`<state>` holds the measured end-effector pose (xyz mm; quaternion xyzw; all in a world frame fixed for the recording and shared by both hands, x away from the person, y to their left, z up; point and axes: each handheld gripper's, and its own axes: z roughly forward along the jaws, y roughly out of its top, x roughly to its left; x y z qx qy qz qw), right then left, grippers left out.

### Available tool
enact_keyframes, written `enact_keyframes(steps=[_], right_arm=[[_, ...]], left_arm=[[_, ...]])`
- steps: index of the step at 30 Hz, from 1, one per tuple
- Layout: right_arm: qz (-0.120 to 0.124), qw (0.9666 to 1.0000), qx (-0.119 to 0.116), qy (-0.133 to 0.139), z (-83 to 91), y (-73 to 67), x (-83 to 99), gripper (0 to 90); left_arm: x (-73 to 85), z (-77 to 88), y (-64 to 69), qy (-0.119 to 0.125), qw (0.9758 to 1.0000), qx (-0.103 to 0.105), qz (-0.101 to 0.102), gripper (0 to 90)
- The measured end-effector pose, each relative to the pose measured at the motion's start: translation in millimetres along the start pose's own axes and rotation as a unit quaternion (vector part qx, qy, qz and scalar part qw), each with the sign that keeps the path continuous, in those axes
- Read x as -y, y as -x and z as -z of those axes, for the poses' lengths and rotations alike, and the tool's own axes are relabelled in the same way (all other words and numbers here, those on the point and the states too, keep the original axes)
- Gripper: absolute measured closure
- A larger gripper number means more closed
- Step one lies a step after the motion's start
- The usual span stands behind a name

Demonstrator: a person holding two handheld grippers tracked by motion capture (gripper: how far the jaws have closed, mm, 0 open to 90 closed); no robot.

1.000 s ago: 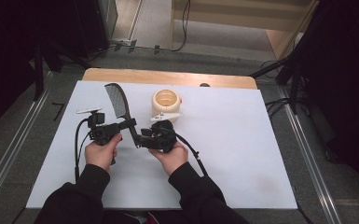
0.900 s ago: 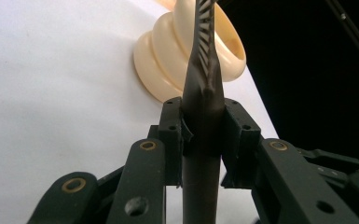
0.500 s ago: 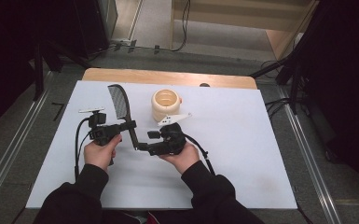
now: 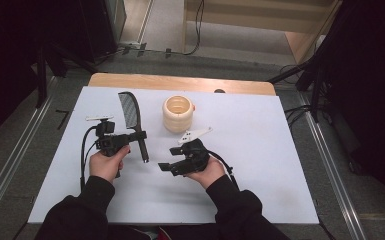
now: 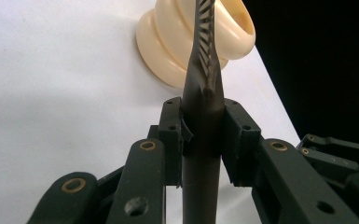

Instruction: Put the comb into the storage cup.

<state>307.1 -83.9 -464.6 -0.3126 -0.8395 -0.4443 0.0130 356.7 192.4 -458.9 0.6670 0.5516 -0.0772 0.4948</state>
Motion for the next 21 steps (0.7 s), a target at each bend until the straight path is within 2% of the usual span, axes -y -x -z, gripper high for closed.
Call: enact_keyframes(steps=[3, 6, 10, 13, 21], right_arm=[[-0.004, 1.0, -0.008, 0.0, 4.5, 2.5, 2.4, 26.1], [-0.006, 0.9999, -0.01, -0.003, 8.6, 4.3, 4.4, 26.1], [-0.002, 0.9999, 0.0, -0.011, 14.0, 5.9, 7.2, 25.5], [0.011, 0.9998, 0.008, -0.015, 19.4, 8.4, 10.1, 24.2], [0.007, 0.9997, 0.014, -0.018, 40.4, 16.7, 23.6, 23.8]], left_arm=[[-0.8, -0.4, 0.4, -0.011, 0.9998, -0.009, -0.012, 72.2], [-1.2, -0.2, 1.2, -0.015, 0.9997, -0.008, -0.017, 72.2], [-1.5, 0.0, 1.3, -0.02, 0.9996, -0.007, -0.021, 72.2], [-2.1, 1.3, 1.4, -0.02, 0.9995, -0.004, -0.022, 72.1], [-5.3, 7.6, 2.5, -0.014, 0.9991, 0.006, -0.04, 72.1]])
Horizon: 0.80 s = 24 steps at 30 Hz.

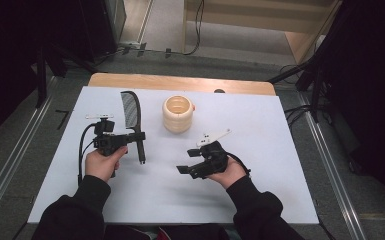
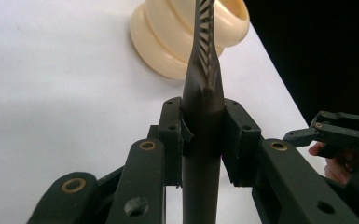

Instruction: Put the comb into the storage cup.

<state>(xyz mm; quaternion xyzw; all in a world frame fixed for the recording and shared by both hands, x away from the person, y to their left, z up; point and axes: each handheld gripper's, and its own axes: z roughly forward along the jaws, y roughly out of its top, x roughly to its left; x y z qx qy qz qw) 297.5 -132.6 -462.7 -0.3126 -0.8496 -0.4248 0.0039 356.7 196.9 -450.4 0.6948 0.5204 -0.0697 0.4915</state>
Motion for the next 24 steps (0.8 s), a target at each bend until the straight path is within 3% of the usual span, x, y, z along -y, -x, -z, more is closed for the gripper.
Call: enact_keyframes(steps=[24], right_arm=[[-0.034, 0.9987, 0.031, -0.019, 48.3, 15.2, 52.4, 22.1]], left_arm=[[-1.3, 1.2, -0.5, -0.006, 0.9999, 0.004, -0.009, 72.1]])
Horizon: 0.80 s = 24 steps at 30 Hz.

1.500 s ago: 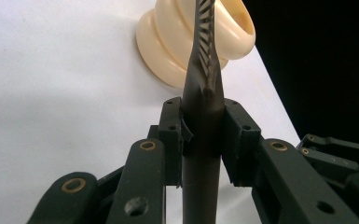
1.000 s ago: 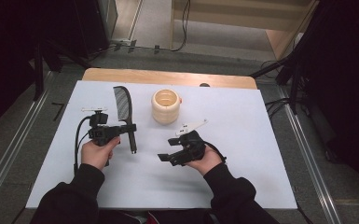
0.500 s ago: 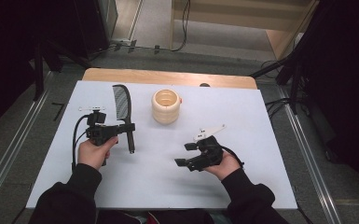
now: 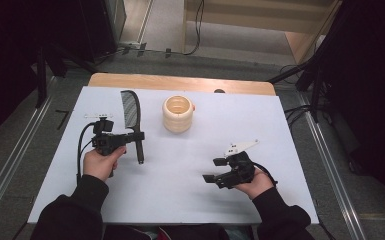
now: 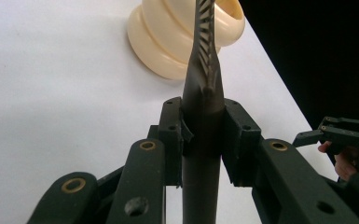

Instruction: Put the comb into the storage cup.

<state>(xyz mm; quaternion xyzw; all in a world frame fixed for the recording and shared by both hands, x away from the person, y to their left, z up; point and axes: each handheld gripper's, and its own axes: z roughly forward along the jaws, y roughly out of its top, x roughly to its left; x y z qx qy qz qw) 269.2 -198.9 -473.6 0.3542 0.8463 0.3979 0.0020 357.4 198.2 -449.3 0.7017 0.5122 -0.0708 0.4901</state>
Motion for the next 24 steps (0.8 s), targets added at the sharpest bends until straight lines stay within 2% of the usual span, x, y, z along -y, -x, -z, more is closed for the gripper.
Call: enact_keyframes(steps=[6, 12, 17, 20, 24], right_arm=[[-0.009, 0.9999, 0.015, 0.002, 9.1, 6.2, 12.2, 22.1], [-0.02, 0.9995, 0.026, 0.006, 19.4, 10.6, 23.6, 22.1], [-0.031, 0.999, 0.032, 0.005, 25.6, 13.5, 30.5, 22.1], [-0.03, 0.999, 0.033, 0.004, 27.9, 14.9, 33.4, 22.1], [-0.034, 0.9988, 0.035, 0.001, 30.0, 15.7, 36.3, 22.1]], left_arm=[[-2.4, 0.3, 0.5, 0.004, 1.0, 0.006, 0.004, 72.1], [-9.7, 0.3, 4.7, 0.01, 0.9999, 0.013, 0.0, 72.2], [-18.2, 1.1, 10.2, 0.008, 0.9997, 0.018, -0.013, 72.2], [-23.5, 0.6, 14.9, 0.008, 0.9996, 0.02, -0.017, 72.2], [-31.7, -3.5, 21.0, -0.001, 0.9994, 0.014, -0.031, 72.2]])
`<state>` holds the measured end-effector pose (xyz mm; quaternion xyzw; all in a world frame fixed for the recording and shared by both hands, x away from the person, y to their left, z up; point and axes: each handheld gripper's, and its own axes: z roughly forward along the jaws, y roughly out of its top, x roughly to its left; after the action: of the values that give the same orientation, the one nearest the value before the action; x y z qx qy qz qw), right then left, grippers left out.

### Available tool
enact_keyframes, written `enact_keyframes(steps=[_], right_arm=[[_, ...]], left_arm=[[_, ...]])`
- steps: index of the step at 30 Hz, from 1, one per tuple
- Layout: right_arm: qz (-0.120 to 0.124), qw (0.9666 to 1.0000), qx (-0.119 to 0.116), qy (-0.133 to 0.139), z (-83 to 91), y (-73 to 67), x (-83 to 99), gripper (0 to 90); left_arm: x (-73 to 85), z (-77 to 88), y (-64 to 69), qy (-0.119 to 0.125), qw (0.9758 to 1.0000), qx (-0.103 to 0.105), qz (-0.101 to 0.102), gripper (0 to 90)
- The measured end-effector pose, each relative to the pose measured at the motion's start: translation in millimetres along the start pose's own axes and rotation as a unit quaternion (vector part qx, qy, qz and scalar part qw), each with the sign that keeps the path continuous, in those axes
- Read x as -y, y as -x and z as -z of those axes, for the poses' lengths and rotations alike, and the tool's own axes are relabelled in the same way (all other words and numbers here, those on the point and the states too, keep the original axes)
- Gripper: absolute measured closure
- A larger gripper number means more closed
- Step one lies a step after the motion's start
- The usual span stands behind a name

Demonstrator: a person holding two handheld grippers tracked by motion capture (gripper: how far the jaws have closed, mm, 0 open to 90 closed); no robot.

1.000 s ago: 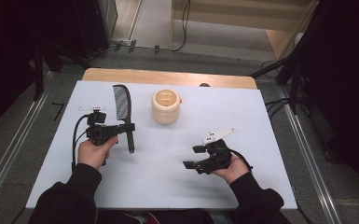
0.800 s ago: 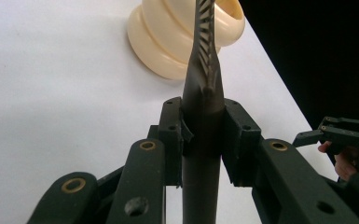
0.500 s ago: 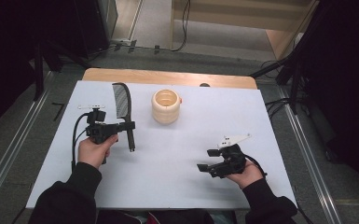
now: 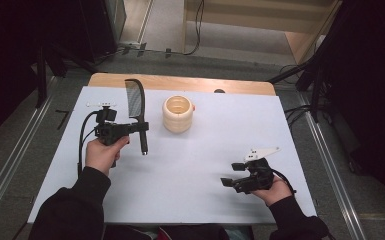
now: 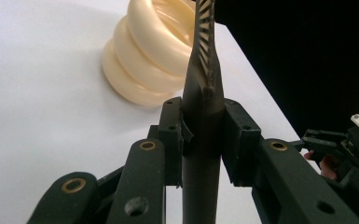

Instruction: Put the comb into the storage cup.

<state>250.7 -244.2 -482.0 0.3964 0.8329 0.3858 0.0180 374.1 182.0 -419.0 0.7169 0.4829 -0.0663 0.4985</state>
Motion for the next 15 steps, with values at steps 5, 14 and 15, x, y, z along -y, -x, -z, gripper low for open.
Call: enact_keyframes(steps=[5, 14, 15], right_arm=[[-0.001, 1.0, -0.002, 0.001, 3.5, 1.4, 3.5, 22.1], [-0.004, 1.0, 0.003, 0.0, 9.1, 3.9, 9.2, 22.1], [-0.004, 1.0, 0.003, 0.0, 9.2, 4.0, 9.7, 22.1]], left_arm=[[-11.2, -7.4, 6.1, -0.01, 0.9998, 0.001, -0.016, 72.2], [-38.5, -14.6, 13.3, 0.004, 0.9997, 0.005, -0.023, 72.2], [-42.2, -14.7, 14.9, 0.006, 0.9996, 0.005, -0.026, 72.2]])
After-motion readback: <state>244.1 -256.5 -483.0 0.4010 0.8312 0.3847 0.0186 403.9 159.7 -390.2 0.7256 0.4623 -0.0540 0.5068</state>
